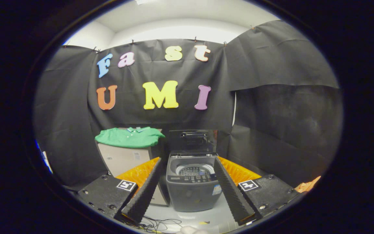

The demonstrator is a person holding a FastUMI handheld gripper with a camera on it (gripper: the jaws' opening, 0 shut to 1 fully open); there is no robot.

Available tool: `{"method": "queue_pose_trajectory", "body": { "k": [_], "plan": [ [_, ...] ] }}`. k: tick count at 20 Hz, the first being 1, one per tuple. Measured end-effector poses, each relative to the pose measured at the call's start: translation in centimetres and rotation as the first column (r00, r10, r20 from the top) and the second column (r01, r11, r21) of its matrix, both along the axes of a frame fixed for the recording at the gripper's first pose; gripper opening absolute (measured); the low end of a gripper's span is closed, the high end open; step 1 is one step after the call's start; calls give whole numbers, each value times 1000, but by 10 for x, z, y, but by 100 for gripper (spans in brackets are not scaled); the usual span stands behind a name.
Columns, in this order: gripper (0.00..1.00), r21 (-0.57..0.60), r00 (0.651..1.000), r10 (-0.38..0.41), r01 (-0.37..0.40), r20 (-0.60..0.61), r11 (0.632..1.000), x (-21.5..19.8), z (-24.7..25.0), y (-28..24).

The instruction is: Put the clothes into the washing machine and then close the washing machine lid.

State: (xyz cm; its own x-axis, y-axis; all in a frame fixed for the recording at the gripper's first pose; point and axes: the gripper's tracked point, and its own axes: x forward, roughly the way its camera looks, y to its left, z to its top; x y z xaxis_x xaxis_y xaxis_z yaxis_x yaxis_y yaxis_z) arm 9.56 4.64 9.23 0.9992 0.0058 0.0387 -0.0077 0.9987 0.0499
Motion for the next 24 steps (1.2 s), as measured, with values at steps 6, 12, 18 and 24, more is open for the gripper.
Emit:
{"method": "queue_pose_trajectory", "body": {
  "k": [6, 12, 18, 24],
  "plan": [
    [100, 33, 998, 61, -62, 13, 998, 85, 61, 54],
    [100, 26, 987, 156, -157, 27, 987, 174, 124, 125],
    [100, 33, 971, 239, -238, -6, 971, 246, 157, 201],
    [100, 34, 951, 290, -288, -108, 957, 311, 142, 272]
  ]
}}
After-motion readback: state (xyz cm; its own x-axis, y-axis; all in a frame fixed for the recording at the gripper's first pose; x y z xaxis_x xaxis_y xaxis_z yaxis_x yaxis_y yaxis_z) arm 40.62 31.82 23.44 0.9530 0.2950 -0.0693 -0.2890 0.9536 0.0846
